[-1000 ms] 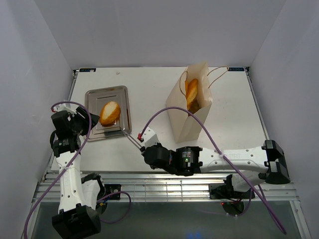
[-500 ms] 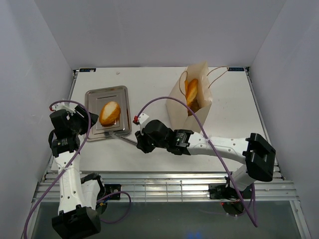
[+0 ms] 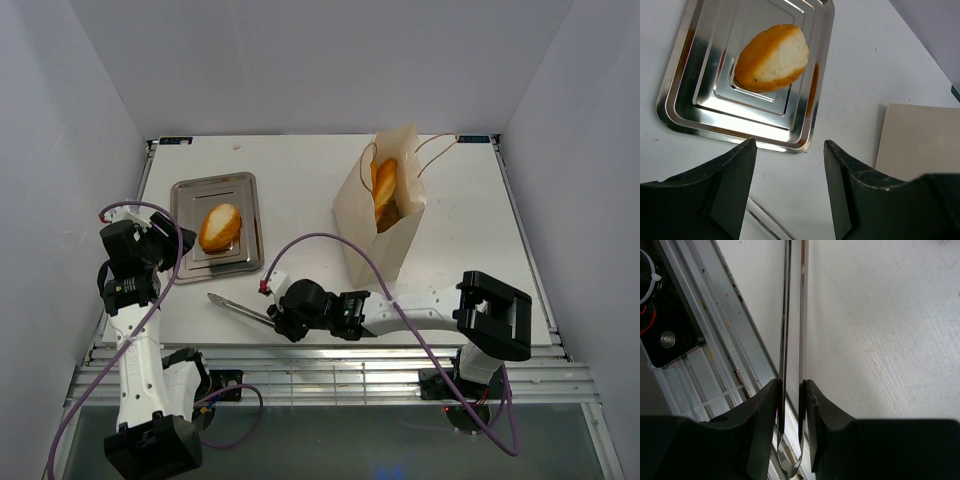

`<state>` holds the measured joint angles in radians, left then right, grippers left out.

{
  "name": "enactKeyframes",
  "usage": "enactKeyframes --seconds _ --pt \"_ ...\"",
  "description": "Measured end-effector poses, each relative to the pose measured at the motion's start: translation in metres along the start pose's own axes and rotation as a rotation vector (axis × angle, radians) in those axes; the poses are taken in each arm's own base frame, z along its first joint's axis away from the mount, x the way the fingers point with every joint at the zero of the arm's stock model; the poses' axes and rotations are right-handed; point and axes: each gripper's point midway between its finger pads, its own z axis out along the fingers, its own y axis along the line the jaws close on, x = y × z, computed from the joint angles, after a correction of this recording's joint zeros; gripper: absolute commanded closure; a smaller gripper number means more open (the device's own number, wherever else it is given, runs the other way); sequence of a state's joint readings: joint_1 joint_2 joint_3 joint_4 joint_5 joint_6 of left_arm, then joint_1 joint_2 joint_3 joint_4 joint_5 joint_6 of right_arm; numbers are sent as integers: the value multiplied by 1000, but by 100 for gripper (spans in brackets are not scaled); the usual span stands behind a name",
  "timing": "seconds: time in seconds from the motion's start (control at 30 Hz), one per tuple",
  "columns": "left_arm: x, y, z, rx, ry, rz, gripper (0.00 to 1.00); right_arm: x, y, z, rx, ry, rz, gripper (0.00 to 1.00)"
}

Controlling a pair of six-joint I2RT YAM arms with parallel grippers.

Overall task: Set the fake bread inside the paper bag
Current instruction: Place the clamp at the center of the board.

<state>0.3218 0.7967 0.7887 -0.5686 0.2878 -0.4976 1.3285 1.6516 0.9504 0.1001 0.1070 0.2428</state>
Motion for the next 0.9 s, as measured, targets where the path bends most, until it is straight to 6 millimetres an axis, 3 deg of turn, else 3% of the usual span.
enactKeyframes --seconds 0.17,0.37,0.53,0.9 --pt "-1 0 -1 -2 -4 3 34 14 9 12 3 5 -49 62" --pt "-1 0 -2 0 -9 4 34 51 -6 24 62 44 -87 54" --pt "-1 -1 -2 2 -10 5 34 47 -11 28 98 -24 -113 37" --pt "-1 -1 -2 2 -10 6 33 33 -9 43 100 -71 -185 32"
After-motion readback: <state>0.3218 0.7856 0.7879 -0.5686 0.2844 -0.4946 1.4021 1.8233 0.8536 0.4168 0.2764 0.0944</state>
